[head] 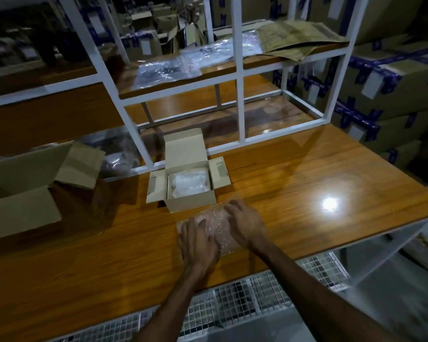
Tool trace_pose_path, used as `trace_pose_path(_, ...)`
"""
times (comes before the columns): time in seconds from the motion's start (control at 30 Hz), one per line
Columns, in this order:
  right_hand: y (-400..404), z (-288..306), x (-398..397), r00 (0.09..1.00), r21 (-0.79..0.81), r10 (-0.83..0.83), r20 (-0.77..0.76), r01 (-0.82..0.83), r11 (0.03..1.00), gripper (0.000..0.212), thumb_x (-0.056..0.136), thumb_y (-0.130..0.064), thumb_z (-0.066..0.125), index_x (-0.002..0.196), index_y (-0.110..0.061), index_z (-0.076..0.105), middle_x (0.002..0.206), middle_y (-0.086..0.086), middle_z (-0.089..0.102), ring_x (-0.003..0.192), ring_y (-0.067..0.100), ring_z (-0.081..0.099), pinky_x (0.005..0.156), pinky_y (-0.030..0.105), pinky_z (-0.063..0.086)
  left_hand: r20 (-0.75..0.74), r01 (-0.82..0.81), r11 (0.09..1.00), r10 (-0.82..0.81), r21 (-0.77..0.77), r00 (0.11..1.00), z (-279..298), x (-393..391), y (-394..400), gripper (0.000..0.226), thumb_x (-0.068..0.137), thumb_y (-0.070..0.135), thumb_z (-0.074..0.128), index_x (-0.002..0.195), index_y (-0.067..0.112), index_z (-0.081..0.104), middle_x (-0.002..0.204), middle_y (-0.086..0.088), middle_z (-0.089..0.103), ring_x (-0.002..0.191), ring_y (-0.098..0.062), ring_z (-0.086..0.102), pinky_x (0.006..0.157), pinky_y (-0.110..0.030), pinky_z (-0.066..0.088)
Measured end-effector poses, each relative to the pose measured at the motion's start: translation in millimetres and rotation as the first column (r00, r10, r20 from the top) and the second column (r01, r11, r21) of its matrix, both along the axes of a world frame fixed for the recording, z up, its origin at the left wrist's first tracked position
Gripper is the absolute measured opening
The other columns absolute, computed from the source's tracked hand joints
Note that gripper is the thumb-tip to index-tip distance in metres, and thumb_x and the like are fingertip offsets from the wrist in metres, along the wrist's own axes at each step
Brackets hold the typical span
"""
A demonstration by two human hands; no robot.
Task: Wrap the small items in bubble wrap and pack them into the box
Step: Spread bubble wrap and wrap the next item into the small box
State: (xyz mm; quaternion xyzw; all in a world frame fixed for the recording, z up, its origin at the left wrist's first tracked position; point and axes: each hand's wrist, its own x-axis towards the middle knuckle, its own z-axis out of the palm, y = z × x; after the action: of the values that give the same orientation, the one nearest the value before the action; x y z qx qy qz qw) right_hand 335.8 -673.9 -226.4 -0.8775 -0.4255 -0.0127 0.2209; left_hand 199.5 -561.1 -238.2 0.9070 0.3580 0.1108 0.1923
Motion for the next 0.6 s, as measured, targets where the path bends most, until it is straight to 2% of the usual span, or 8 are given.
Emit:
trace_pose_path(0.1,15,-7,-26,0.993,-0.119,0.118,0.020,-0.115,0.986,0.053,0.103,-0.034,0.046,0.155,-0.026,0.038,0.168,0.007,0.027,0.155,0.028,0.026,0.125,0.055,0.027,-0.005,-0.132,0.990,0.132,-0.044,0.991,-3,-7,-4,0.058,0.102,0.040,0.057,0.155,0.020,0.046,0.171,-0.013,0.023,0.157,-0.035,0.016,0.125,-0.054,0.019)
trace_pose_path(0.17,17,-16,-35,0.989,-0.201,0.146,-0.032,-0.149,0.968,0.058,0.108,-0.042,0.035,0.162,-0.024,0.023,0.173,0.007,0.010,0.160,0.029,0.008,0.126,0.052,0.007,0.008,-0.180,0.982,0.181,-0.062,0.983,-2,-14,-4,0.062,0.098,0.030,0.063,0.155,0.014,0.045,0.166,-0.017,0.028,0.149,-0.036,0.028,0.118,-0.049,0.032)
trace_pose_path(0.2,18,-21,-37,0.988,-0.238,0.148,-0.051,-0.156,0.959,0.060,0.110,-0.043,0.031,0.164,-0.023,0.016,0.174,0.007,0.004,0.161,0.029,0.003,0.125,0.050,0.001,0.036,-0.178,0.982,0.180,-0.065,0.983,-3,-16,-3,0.063,0.095,0.021,0.066,0.154,0.013,0.046,0.159,-0.018,0.035,0.139,-0.033,0.037,0.109,-0.043,0.040)
trace_pose_path(0.27,18,-29,-39,0.986,-0.298,0.154,-0.057,-0.164,0.940,0.062,0.110,-0.047,0.024,0.166,-0.023,0.008,0.174,0.007,-0.002,0.161,0.029,-0.003,0.125,0.049,-0.004,0.159,-0.162,0.975,0.186,-0.155,0.970,-5,-20,-1,0.063,0.090,-0.004,0.064,0.150,0.012,0.051,0.140,-0.009,0.042,0.118,-0.020,0.043,0.085,-0.025,0.044)
trace_pose_path(0.33,18,-33,-40,0.987,-0.335,0.152,-0.057,-0.162,0.928,0.065,0.109,-0.054,0.016,0.166,-0.025,0.006,0.174,0.007,-0.006,0.161,0.029,-0.007,0.125,0.051,-0.006,0.232,-0.172,0.957,0.227,-0.234,0.946,-5,-22,3,0.068,0.084,-0.019,0.061,0.145,0.011,0.057,0.129,-0.002,0.038,0.114,-0.019,0.046,0.078,-0.017,0.044)
trace_pose_path(0.43,17,-35,-42,0.988,-0.364,0.146,-0.042,-0.151,0.919,0.072,0.105,-0.063,0.011,0.166,-0.027,0.002,0.172,0.007,-0.012,0.159,0.029,-0.013,0.128,0.056,-0.005,0.282,-0.236,0.909,0.340,-0.344,0.897,1,-24,10,0.066,0.081,-0.025,0.059,0.135,0.013,0.063,0.131,-0.004,0.043,0.105,-0.014,0.050,0.068,-0.005,0.047)
trace_pose_path(0.5,18,-29,-46,0.987,-0.371,0.158,-0.021,-0.154,0.916,0.076,0.103,-0.068,0.010,0.166,-0.026,-0.002,0.170,0.009,-0.018,0.159,0.031,-0.015,0.127,0.058,-0.008,0.317,-0.249,0.873,0.398,-0.420,0.861,1,-27,19,0.062,0.083,-0.021,0.062,0.132,0.015,0.063,0.130,-0.006,0.056,0.094,-0.011,0.056,0.059,-0.007,0.048)
trace_pose_path(0.6,24,-22,-57,0.992,-0.339,0.122,-0.016,-0.120,0.933,0.084,0.099,-0.076,0.013,0.165,-0.027,-0.005,0.169,0.008,-0.023,0.158,0.030,-0.018,0.125,0.058,-0.010,0.335,-0.264,0.801,0.490,-0.538,0.805,-1,-36,32,0.055,0.085,-0.013,0.068,0.131,0.017,0.061,0.107,-0.007,0.069,0.076,-0.020,0.065,0.051,-0.027,0.050)
